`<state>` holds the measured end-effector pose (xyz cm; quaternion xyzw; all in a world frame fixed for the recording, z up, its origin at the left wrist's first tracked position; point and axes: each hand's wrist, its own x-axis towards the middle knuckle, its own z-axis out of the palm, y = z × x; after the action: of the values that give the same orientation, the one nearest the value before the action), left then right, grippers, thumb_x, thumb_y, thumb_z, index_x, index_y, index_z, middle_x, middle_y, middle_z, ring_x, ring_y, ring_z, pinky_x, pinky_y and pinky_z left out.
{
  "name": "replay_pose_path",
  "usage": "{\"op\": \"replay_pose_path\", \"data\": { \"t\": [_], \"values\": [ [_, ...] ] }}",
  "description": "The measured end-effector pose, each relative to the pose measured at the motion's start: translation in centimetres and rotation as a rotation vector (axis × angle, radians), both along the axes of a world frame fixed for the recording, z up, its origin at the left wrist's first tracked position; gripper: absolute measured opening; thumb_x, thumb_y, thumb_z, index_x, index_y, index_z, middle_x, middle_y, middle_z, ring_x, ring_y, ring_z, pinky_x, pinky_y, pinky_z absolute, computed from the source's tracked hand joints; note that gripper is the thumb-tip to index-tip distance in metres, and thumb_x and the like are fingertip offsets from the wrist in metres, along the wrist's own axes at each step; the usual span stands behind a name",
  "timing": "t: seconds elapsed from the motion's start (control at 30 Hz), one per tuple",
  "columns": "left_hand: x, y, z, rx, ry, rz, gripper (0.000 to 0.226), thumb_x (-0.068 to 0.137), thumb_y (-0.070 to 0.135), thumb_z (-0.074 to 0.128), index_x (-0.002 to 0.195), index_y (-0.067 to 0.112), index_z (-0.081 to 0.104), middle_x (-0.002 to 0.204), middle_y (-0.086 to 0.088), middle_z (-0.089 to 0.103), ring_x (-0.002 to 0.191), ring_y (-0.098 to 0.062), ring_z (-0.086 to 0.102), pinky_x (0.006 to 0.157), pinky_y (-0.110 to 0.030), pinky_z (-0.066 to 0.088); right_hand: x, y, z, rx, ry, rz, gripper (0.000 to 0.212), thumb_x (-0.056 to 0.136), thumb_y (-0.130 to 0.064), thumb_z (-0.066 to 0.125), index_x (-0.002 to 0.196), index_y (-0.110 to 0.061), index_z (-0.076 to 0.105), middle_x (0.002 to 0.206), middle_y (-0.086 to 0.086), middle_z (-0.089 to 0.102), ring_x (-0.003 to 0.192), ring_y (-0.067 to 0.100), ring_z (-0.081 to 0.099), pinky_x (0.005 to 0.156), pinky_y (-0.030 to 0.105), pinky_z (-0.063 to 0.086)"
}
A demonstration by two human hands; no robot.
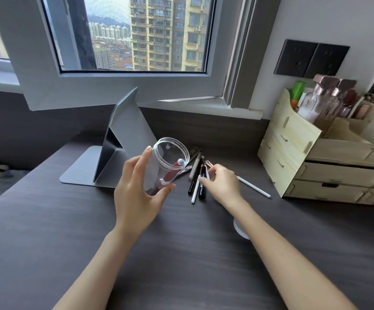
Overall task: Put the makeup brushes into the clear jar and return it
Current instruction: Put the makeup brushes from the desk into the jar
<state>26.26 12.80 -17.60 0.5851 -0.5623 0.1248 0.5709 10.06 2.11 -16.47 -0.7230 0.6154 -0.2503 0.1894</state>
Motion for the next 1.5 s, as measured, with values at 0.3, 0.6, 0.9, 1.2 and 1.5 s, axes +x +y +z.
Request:
{"op": "replay_pose_path", "data": {
  "t": [0.3,0.6,0.9,1.2,1.5],
  "values": [
    [0.0,0.2,-0.2,0.001,0.018,-0.007,0.086,0.059,0.028,0.082,0.133,0.026,0.038,0.114,-0.002,0.054,0.096,-0.008,0.051,0.073,-0.012,0.037,1.5,-1.3,-0.9,0.039,0.014,-0.054,0.027,0.077,-0.009,0.057,0.058,-0.014,0.037,0.062,0.009,0.054,0.074,0.031,0.056,0.059,0.029,0.038],
    [-0.3,0.3,-0.3,-0.007,-0.012,-0.087,0.082,0.060,0.023,0.079,0.132,0.025,0.041,0.118,0.010,0.046,0.102,-0.005,0.050,0.081,0.000,0.033,-2.5,5.6,6.5,0.102,-1.260,0.256,0.017,0.088,0.006,0.050,0.092,-0.011,0.051,0.072,0.007,0.058,0.050,0.015,0.066,0.049,0.022,0.055],
    [-0.9,0.6,-0.9,0.002,-0.186,-0.150,0.076,0.063,0.025,0.080,0.131,0.022,0.044,0.120,0.005,0.047,0.101,-0.011,0.053,0.082,-0.013,0.041,-1.4,9.1,3.5,-0.349,-0.443,0.381,0.028,0.087,-0.040,0.052,0.091,-0.019,0.070,0.080,-0.005,0.061,0.073,0.007,0.055,0.069,0.020,0.043],
    [-0.2,0.3,-0.7,-0.017,-0.013,-0.099,0.082,0.058,0.025,0.080,0.130,0.026,0.043,0.115,0.012,0.046,0.098,0.006,0.046,0.080,0.002,0.032,-1.3,6.0,3.0,-0.132,-0.894,0.174,0.015,0.089,-0.018,0.055,0.086,-0.017,0.070,0.065,-0.015,0.062,0.060,-0.001,0.052,0.063,0.016,0.043],
    [0.9,0.1,-0.5,-0.103,0.252,-0.106,0.087,0.061,0.034,0.081,0.137,0.021,0.039,0.121,0.017,0.046,0.108,-0.012,0.053,0.093,-0.035,0.047,4.3,-2.7,-1.1,-0.401,0.342,0.464,0.041,0.087,-0.003,0.045,0.125,-0.013,0.059,0.126,0.005,0.064,0.112,0.032,0.051,0.096,0.038,0.040]
  ]
}}
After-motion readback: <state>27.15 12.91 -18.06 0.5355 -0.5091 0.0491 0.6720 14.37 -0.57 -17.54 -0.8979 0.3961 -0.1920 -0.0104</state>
